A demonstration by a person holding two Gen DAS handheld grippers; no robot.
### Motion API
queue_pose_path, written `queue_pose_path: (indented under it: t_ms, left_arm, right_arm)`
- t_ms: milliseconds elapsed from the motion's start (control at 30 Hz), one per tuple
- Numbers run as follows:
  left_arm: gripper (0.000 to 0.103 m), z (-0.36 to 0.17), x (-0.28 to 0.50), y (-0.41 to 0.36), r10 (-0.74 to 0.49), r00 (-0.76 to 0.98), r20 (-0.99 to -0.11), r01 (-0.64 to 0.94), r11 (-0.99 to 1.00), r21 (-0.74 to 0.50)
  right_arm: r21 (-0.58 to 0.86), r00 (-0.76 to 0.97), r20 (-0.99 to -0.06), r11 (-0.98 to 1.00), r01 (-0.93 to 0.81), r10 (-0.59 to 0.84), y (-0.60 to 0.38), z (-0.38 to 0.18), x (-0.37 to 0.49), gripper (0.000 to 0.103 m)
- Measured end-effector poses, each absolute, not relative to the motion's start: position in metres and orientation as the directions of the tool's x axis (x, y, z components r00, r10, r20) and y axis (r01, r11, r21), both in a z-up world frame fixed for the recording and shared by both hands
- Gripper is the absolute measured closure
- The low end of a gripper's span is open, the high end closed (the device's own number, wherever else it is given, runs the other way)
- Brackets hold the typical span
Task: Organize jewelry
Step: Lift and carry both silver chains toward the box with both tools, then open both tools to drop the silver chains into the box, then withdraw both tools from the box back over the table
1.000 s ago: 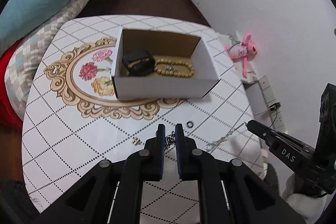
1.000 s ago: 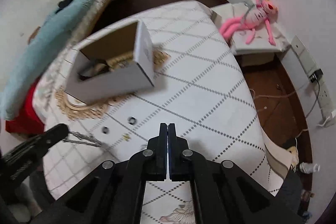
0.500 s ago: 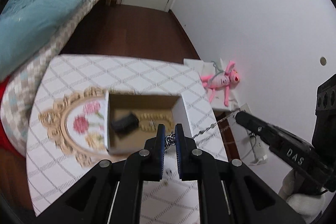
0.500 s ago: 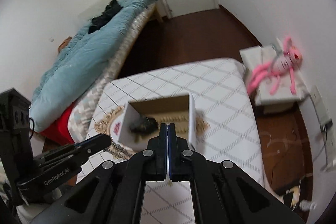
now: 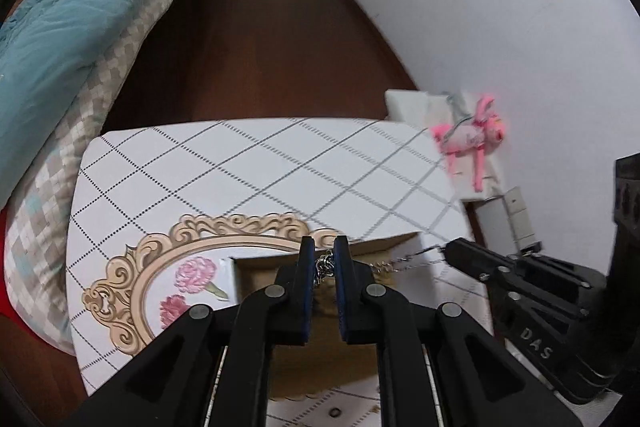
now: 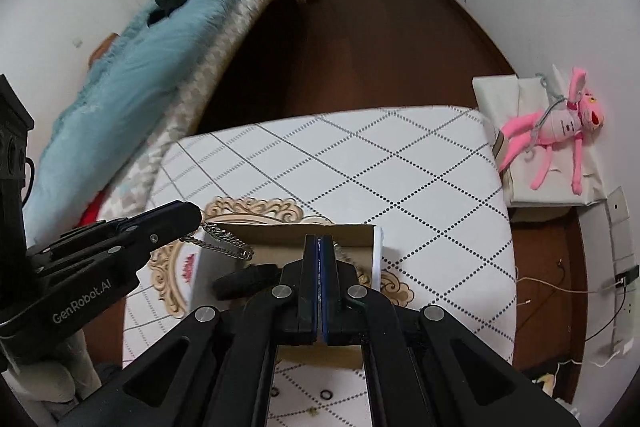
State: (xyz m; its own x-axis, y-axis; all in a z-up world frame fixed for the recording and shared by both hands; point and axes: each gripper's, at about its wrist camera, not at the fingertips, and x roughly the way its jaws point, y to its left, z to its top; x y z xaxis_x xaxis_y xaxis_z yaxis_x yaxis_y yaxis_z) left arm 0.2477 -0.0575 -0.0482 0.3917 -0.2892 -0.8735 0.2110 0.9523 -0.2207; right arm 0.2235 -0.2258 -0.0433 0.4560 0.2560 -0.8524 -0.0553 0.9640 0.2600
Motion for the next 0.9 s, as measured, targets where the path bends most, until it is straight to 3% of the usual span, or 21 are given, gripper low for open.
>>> queue_pose_path:
  t_ms: [133,267,300,333,400,433,467,500,533,600,633,900]
  left_arm:
    - [0.088,-0.063,0.259,-0.053,-0.184,0.366,-0.912,0.142,0.98,-0.141]
    - [0.037,-0.069,0.259,-0.046,-0.129,0.378,-0.917,0.105,0.99,-0.096]
    - [0.029,-0.069,0.258,-0.043,-0.113,0.39,-0.914,0.093,0.992,-0.083]
    - [0.028,-0.068,0.255,-0.04,-0.107,0.404,-0.909,0.084,0.993,-0.08]
    - [0.026,-0.069,0.254,-0.037,-0.091,0.408,-0.908,0.073,0.995,-0.066]
    - [0.022,-0.069,0.253,-0.036,-0.078,0.413,-0.907,0.068,0.996,-0.055]
    - [0.008,-0.069,0.249,-0.035,-0.06,0.422,-0.905,0.066,0.997,-0.036]
    - [0.0,-0.068,0.247,-0.035,-0.048,0.431,-0.901,0.062,0.998,-0.024]
    - [0.0,-0.068,0.243,-0.033,-0.036,0.445,-0.895,0.059,0.998,-0.011]
    - [0.0,-0.069,0.233,-0.03,-0.015,0.465,-0.885,0.05,0.999,0.009]
    - [0.0,-0.07,0.228,-0.029,-0.008,0.472,-0.882,0.043,0.999,0.014]
    - [0.0,-0.081,0.195,-0.024,0.019,0.478,-0.878,0.022,0.999,0.034]
  right_arm:
    - [0.234,0.387,-0.89,0.97,-0.066,0.241,-0.223,-0.066,0.243,0.102]
    - [0.215,0.338,-0.914,0.975,-0.06,0.223,-0.224,-0.081,0.252,0.101]
    - [0.215,0.33,-0.918,0.975,-0.058,0.222,-0.223,-0.083,0.252,0.094]
    - [0.208,0.328,-0.92,0.976,-0.057,0.215,-0.222,-0.083,0.251,0.086]
    - [0.192,0.33,-0.923,0.98,-0.056,0.199,-0.222,-0.084,0.249,0.043]
    - [0.191,0.331,-0.922,0.98,-0.056,0.199,-0.222,-0.084,0.248,0.037]
    - [0.176,0.336,-0.924,0.983,-0.052,0.183,-0.222,-0.084,0.247,0.035]
    - [0.15,0.347,-0.925,0.988,-0.044,0.155,-0.223,-0.083,0.243,0.035]
    - [0.137,0.348,-0.927,0.99,-0.037,0.141,-0.223,-0.083,0.242,0.034]
    - [0.082,0.348,-0.934,0.996,-0.025,0.086,-0.224,-0.084,0.234,0.014]
    - [0.053,0.347,-0.936,0.998,-0.022,0.057,-0.224,-0.086,0.228,0.011]
    - [-0.021,0.358,-0.934,1.0,0.0,-0.02,-0.226,-0.101,0.195,0.006]
